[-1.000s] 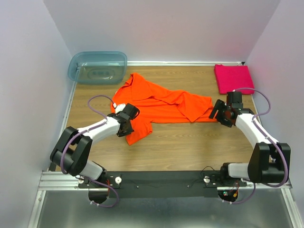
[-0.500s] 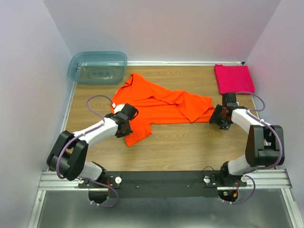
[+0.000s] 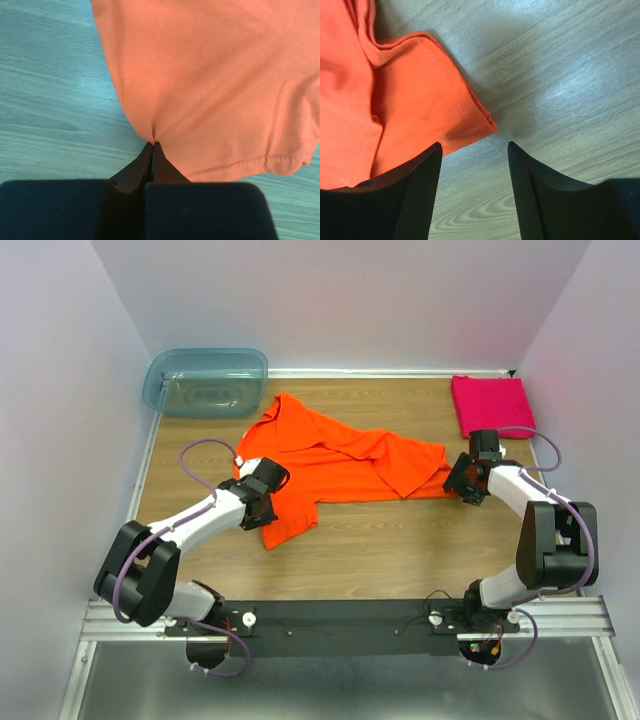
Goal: Fold and stack the t-shirts
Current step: Flatten the tshirt out
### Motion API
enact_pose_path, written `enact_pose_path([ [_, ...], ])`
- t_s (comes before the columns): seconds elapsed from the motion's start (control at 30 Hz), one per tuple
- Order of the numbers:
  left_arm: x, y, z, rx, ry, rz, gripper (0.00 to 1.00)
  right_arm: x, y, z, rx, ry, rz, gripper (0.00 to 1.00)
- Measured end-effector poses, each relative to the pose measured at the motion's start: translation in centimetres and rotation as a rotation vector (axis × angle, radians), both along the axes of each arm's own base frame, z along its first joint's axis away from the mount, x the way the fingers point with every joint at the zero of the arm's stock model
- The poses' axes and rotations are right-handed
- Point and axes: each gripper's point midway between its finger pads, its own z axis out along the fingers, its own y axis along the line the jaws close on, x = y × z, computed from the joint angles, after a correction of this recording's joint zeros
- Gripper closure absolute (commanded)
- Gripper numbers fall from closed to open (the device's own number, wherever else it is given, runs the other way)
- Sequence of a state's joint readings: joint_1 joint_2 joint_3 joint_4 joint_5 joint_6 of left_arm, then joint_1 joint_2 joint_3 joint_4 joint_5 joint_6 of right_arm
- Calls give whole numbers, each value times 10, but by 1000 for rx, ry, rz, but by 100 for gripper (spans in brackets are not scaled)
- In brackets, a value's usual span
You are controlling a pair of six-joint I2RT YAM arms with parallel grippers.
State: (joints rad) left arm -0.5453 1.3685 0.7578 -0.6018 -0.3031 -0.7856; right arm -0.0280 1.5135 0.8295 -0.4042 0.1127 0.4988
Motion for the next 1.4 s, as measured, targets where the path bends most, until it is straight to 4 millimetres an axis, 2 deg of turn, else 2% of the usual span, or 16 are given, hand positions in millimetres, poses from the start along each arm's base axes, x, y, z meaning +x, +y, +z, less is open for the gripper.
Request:
enact_pose_path([
  [0.27,0,1,0,6,1,-10,100,4,-6,-11,-28,12,-16,38],
  [0.37,0,1,1,5,-2,-11,100,8,-9,-12,-43,2,-22,47],
  [0.4,1,1,2,3,-5,-11,100,9,-10,-12,-51,-3,-25,53],
  [0.47,1,1,3,2,-8,-9,100,12,-12,-13,-58,-10,-30,57],
  [0.5,2,2,3,1,-11,-6,100,13,-13,-13,-63,-14,-32,64],
  [0.8,8,4,13,-1,-46,7,100,16,-8,-13,-37,-35,-30,99],
  [1.1,13,4,20,2,-61,15,100,9,-5,-11,-22,-33,-19,99],
  [1.17,22,4,31,4,-87,27,100,8,-5,-8,-23,-24,-16,99],
  [1.23,34,8,48,15,-130,53,100,13,-5,5,-26,-38,-12,99],
  [1.33,58,14,89,6,-240,103,100,38,-6,47,-29,-132,-12,99],
  [1.37,68,18,107,1,-289,125,100,54,-7,73,-31,-199,-13,99],
  [1.4,81,25,133,-11,-356,156,100,62,-7,90,-31,-243,-13,99],
])
